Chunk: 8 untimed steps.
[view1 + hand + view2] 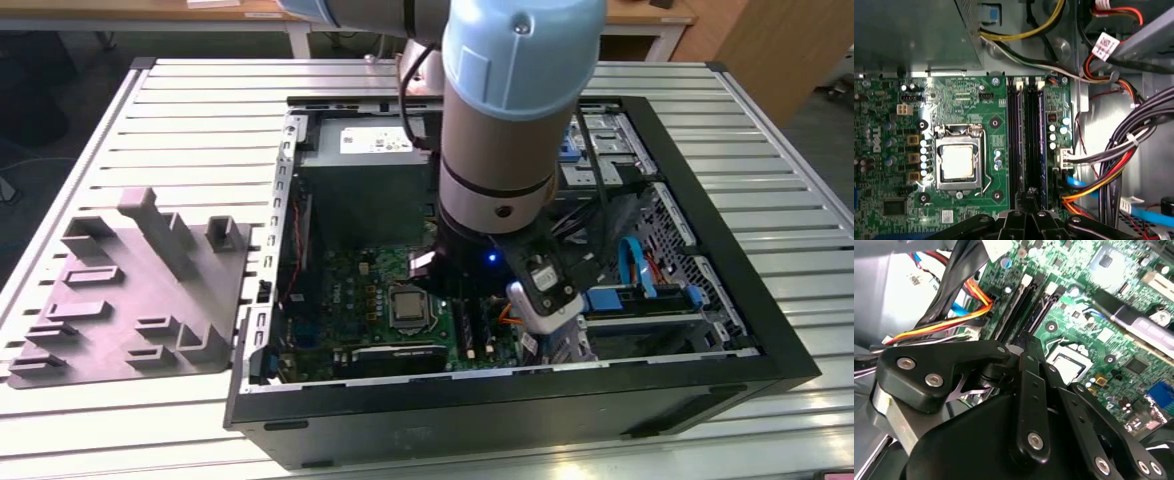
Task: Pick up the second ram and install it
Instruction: 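Press down the second ram until it locks into place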
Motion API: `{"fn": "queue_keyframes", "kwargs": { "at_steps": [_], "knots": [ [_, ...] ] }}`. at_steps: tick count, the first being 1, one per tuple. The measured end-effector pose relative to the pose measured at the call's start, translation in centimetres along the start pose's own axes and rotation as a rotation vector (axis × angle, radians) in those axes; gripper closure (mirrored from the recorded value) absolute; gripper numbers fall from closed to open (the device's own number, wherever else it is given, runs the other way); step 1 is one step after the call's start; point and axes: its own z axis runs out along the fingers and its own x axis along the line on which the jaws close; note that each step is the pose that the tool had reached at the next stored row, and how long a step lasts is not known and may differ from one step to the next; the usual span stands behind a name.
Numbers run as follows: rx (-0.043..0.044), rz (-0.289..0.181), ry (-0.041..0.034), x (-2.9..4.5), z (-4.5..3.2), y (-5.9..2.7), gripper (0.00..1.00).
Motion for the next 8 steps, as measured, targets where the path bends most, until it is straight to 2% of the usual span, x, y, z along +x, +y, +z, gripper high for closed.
{"fn": "queue_keyframes", "kwargs": {
  "at_steps": [2, 8],
  "knots": [
    [0.0001, 0.0, 0.0, -0.01, 0.02, -0.26, 0.9],
    [0.0001, 0.0, 0.0, 0.01, 0.8, -0.55, 0.9]
  ]
}}
